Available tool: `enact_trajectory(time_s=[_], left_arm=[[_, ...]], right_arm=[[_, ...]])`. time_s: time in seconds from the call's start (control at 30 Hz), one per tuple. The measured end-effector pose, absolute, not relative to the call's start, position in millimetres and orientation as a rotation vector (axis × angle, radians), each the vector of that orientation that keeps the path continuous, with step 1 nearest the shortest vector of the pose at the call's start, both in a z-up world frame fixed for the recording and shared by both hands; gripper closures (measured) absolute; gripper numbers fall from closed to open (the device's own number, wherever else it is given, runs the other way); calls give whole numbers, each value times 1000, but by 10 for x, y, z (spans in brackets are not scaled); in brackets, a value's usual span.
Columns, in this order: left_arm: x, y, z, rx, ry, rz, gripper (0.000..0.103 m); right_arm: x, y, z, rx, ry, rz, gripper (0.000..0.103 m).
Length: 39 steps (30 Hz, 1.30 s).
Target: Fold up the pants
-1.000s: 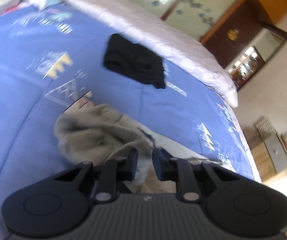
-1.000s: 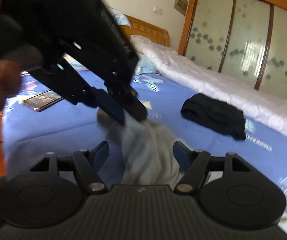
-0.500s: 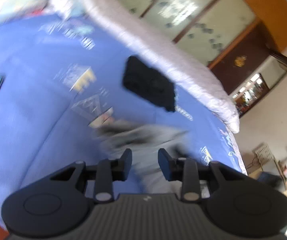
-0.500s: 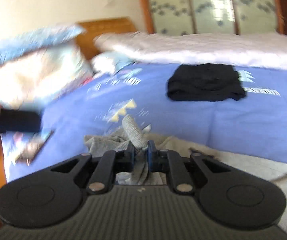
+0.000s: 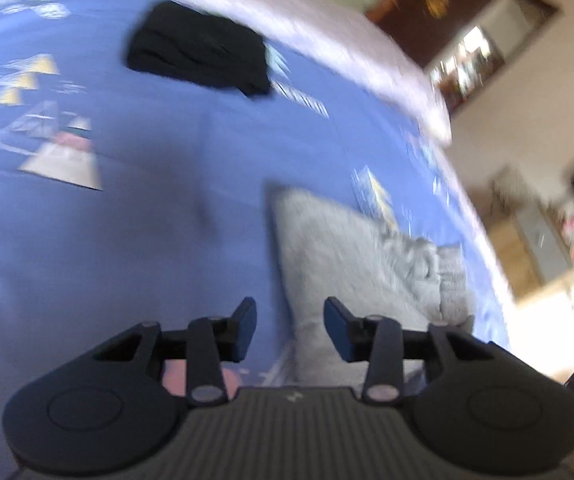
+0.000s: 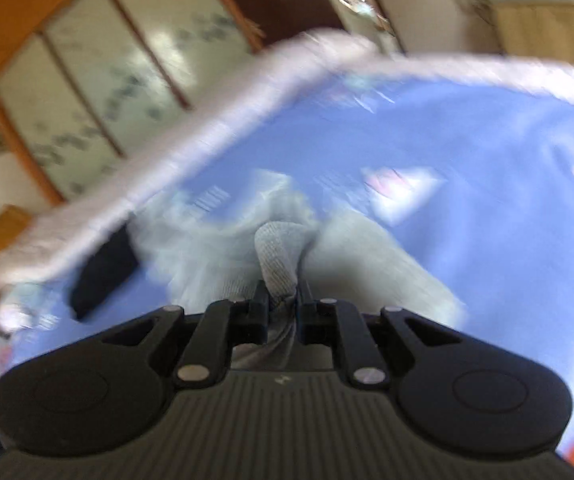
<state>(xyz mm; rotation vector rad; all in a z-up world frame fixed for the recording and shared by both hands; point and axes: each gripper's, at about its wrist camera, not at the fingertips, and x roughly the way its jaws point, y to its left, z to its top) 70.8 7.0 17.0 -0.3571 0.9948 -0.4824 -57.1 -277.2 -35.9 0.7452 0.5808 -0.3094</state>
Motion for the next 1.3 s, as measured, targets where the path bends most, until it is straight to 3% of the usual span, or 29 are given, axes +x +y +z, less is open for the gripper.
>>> enact_trajectory(time_s=[0.07, 0.2, 0.37, 0.5, 0.53, 0.57, 0.6, 0.63, 0.7, 0.83, 0.93, 1.03, 1.07, 1.1, 1.2, 1.27, 1.3], left_arm=[[738, -219, 74, -282, 1029, -493, 56], [795, -468, -142, -248, 1103, -479, 48], [863, -463, -358, -287, 1175, -446, 40], [901, -508, -396, -292, 1190, -438, 38], [896, -525, -391, -284, 1187, -439, 39], [885, -557, -389, -271, 1185, -446, 48], [873, -580, -383, -259, 1183, -458, 57], [851, -621, -370, -242, 1180, -479, 72], [788, -723, -289, -169, 1135, -482, 79], [641, -933, -250, 2, 1078, -500, 80], [550, -1094, -275, 106, 1038, -487, 80], [485, -1137, -277, 166, 1008, -479, 72], [481, -1099, -262, 156, 1014, -481, 68], [484, -1058, -248, 140, 1023, -485, 66], [475, -897, -189, 73, 1045, -514, 52], [511, -767, -178, -13, 1067, -525, 29], [557, -715, -194, -66, 1080, -525, 24]], right_arm=[[-694, -2789, -451, 778, 595, -301, 80], [-780, -2990, -347, 808, 504, -285, 59], [-767, -3120, -207, 712, 408, -308, 58], [-432, -3116, -309, 644, 462, -222, 58], [-349, -3061, -355, 615, 500, -199, 59], [-259, -2985, -421, 579, 558, -165, 69], [-199, -2919, -477, 551, 605, -139, 91], [-178, -2878, -528, 534, 635, -137, 92], [-265, -2961, -508, 595, 593, -156, 95], [-498, -3327, -289, 641, 472, -283, 96], [-340, -3470, -566, 628, 622, -321, 95], [-369, -3516, -792, 687, 637, -346, 82], [-418, -3533, -770, 709, 629, -380, 61], [-458, -3561, -753, 738, 616, -400, 50], [-624, -3650, -687, 803, 565, -407, 50], [-741, -3695, -631, 824, 528, -406, 49], [-801, -3699, -620, 852, 517, -391, 48]])
